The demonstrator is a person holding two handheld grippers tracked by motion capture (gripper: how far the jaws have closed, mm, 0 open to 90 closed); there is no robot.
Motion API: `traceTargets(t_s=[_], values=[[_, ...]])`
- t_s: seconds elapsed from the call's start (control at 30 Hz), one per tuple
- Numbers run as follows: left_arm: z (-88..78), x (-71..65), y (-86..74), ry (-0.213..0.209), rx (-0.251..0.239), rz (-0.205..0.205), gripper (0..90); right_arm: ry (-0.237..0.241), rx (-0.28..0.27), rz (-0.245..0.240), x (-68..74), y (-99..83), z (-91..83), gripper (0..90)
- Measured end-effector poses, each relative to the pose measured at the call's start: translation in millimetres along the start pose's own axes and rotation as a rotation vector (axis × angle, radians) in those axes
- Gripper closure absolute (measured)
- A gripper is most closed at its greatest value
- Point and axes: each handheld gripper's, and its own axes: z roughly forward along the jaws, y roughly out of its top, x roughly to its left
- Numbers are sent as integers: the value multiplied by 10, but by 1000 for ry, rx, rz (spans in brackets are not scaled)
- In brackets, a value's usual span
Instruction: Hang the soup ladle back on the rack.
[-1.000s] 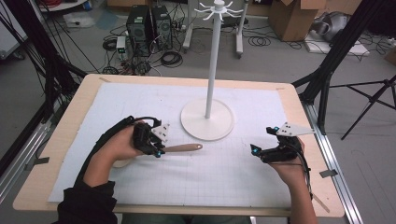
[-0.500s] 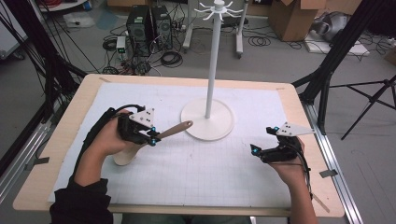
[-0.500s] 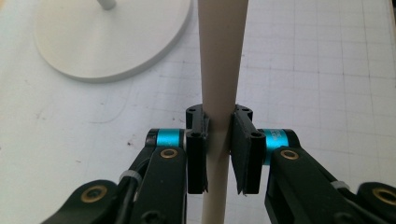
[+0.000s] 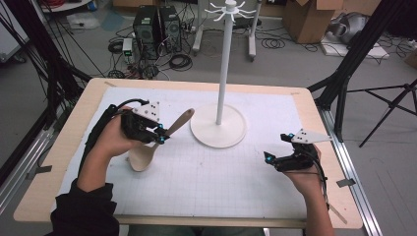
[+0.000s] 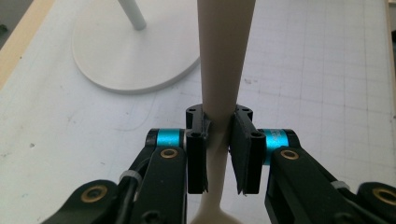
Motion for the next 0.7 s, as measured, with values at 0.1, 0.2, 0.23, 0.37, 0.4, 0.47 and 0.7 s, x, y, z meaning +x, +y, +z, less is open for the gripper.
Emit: traceTargets(t_s=[0.1, 0.2, 0.23, 0.37, 0.4, 0.47, 0.7], values=[[-31, 12, 44, -12, -24, -19, 771, 0, 0, 5, -1, -1, -2, 25], [-67, 25, 84, -18, -47, -33, 771, -1, -2, 3, -5, -1, -3, 25], [-77, 29, 97, -19, -55, -37, 771, 1, -3, 5, -5, -1, -3, 25], [-129, 43, 153, -30, -78, -54, 771, -1, -3, 4, -3, 0, -3, 26], [-144, 49, 167, -36, -81, -56, 771, -1, -3, 5, -2, 0, -3, 25], [-169, 61, 192, -44, -96, -60, 771, 0, -3, 5, -3, 0, -3, 25], [-216, 104, 285, -71, -129, -90, 770, 1, -4, 6, -3, 1, -7, 25]])
